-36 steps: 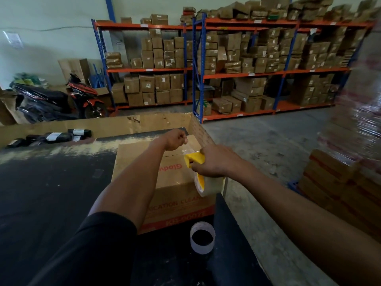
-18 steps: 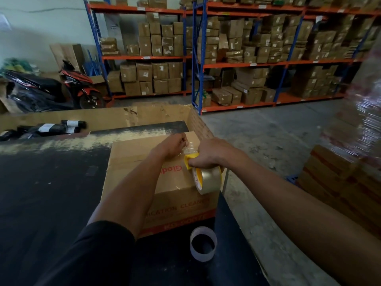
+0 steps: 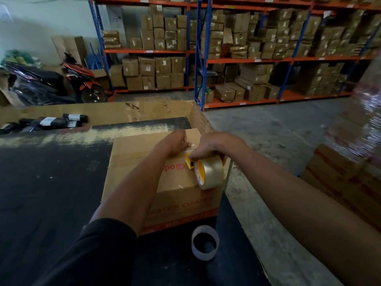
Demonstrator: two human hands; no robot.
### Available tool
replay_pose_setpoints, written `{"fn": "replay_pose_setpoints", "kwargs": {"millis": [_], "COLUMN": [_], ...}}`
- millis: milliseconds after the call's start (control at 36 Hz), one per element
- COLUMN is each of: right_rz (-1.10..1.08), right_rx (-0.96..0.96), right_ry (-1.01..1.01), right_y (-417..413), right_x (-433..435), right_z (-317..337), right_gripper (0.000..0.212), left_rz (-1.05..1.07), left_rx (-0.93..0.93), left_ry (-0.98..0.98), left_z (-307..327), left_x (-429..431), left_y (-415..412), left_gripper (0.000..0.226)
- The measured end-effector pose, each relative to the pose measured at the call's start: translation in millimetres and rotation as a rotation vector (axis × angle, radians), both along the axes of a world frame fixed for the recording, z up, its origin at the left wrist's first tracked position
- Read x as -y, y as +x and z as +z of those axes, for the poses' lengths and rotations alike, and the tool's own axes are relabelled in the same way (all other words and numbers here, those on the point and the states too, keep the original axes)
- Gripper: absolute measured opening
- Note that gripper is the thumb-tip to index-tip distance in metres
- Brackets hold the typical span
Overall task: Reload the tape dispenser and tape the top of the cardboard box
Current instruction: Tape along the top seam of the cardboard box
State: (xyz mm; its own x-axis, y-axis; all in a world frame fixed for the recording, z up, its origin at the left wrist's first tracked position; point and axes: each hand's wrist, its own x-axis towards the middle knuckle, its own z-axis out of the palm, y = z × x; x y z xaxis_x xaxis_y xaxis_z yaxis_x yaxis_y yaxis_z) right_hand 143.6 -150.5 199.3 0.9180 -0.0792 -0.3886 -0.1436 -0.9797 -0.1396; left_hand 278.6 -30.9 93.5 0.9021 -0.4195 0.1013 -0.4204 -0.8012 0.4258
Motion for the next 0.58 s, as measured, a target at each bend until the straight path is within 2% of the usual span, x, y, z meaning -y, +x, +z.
{"fn": "replay_pose_setpoints", "kwargs": {"millis": [56, 139, 194, 278, 333, 389, 472, 583], "right_rz": [-0.012, -0.017, -0.005, -0.005, -0.020, -0.031, -0.006, -0.005], "right_rx": [-0.024, -0.077, -0.086, -0.120, -0.158, -0.191, -0.187, -0.202], "right_ry": [0.000, -0.007, -0.015, -0.023, -0.026, -0.032, -0.043, -0.051], "right_y": [0.6, 1.6, 2.4, 6.4, 9.9, 12.0, 10.1, 9.2], "right_x": [-0.8, -3.5, -5.2, -7.4, -7.5, -8.8, -12.5, -8.6], "right_z": [1.9, 5.3, 9.2, 11.8, 15.7, 18.5, 21.0, 20.2], "right_gripper": [0.045, 0.045, 0.046, 0.052, 0.059, 0.067, 0.068, 0.077], "left_rz": [0.021, 0.082, 0.042, -0.202, -0.302, -0.312, -0.235, -0.217], "left_rx": [0.012, 0.042, 0.114, 0.202, 0.146, 0.122, 0.061, -0.002], "left_ry": [-0.029, -0.222, -0.304, -0.147, -0.045, 0.073, 0.259, 0.339], "left_z": [0.5, -2.7, -2.4, -6.7, -10.8, -19.8, -25.6, -22.1], "left_x": [0.1, -2.1, -6.0, -12.7, -16.3, -20.0, -24.5, -20.5], "left_y": [-0.9, -2.7, -10.3, -29.2, -41.0, -41.4, -38.5, -43.2], "left_gripper": [0.017, 0.014, 0.011, 0.016, 0.025, 0.037, 0.048, 0.055]}}
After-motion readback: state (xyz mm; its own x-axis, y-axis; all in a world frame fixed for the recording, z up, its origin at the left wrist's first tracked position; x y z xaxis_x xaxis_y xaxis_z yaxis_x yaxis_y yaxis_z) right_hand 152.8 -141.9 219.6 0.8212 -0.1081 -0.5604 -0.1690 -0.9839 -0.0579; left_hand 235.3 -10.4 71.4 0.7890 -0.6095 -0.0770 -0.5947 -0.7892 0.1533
